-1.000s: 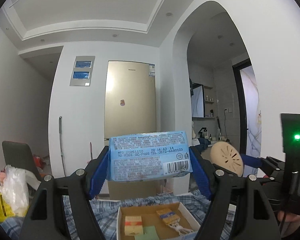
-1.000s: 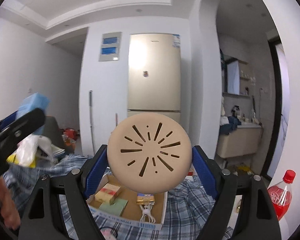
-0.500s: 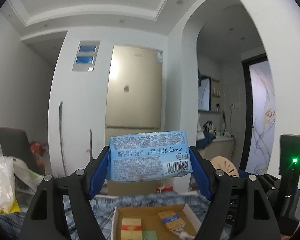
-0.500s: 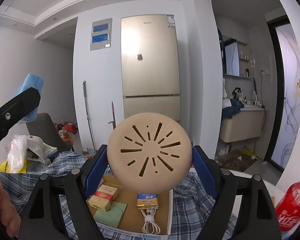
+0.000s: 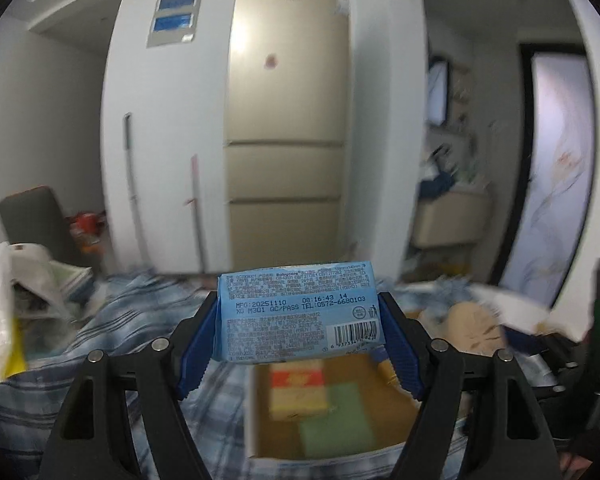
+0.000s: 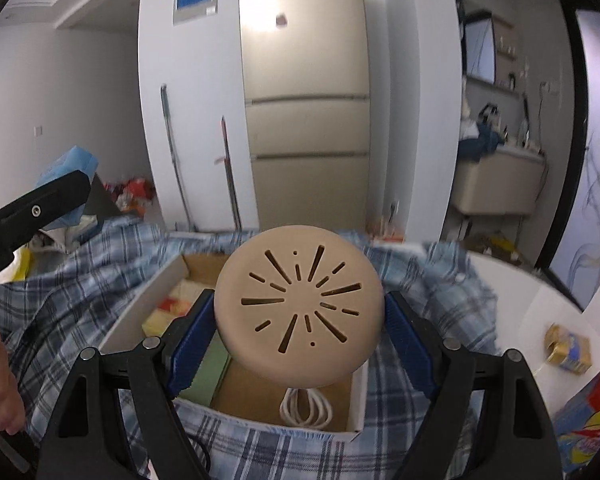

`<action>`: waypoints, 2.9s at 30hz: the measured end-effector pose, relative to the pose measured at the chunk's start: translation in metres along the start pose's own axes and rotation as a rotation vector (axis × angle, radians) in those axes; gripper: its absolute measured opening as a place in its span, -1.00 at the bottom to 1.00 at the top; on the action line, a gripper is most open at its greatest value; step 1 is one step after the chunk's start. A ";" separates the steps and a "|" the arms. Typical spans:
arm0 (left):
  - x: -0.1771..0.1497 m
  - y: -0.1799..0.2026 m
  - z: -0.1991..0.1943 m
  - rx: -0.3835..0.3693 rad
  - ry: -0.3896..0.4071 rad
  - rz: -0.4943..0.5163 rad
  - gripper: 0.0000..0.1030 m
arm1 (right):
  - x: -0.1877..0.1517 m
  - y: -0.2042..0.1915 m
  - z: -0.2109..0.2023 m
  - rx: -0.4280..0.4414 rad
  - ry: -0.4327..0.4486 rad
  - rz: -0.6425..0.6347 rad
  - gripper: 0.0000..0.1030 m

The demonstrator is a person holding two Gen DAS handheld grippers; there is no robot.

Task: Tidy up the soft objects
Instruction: 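Open the right gripper to drop the disc in the box while the left gripper releases the packet, then raise both grippers away from the cardboard box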

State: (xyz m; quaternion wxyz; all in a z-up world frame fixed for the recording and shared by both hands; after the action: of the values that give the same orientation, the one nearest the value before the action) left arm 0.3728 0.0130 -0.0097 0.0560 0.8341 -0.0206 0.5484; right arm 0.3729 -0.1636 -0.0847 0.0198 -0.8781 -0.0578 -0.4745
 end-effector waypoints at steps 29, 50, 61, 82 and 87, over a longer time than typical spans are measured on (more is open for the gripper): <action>-0.022 0.013 0.023 -0.063 -0.077 0.009 0.92 | -0.027 -0.017 0.026 0.063 -0.123 -0.032 0.62; 0.004 0.021 -0.005 -0.039 -0.016 0.009 1.00 | -0.004 -0.015 0.004 0.043 -0.057 -0.027 0.86; 0.026 0.019 -0.066 -0.026 0.034 -0.015 1.00 | 0.020 -0.014 -0.058 0.039 0.036 -0.046 0.86; -0.035 0.034 -0.154 -0.058 0.088 0.066 1.00 | -0.037 -0.014 -0.129 0.043 0.084 0.001 0.86; -0.050 0.032 -0.148 -0.086 0.093 0.046 1.00 | -0.050 -0.014 -0.128 0.023 0.123 -0.016 0.86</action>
State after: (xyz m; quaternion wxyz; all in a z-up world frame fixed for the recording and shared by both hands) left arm 0.2145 -0.0028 0.0046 0.0799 0.8038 -0.0605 0.5865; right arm 0.2381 -0.1651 -0.0563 0.0297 -0.8465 -0.0689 -0.5270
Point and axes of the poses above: each gripper's, at about its wrist camera, not at the fingertips, and z roughly the way its jaws point, y to its right, x to its top, the point moved 9 cm from there along z, roughly the way its jaws point, and after that the axes turned 6 degrees about -x, right-handed, at the moved point
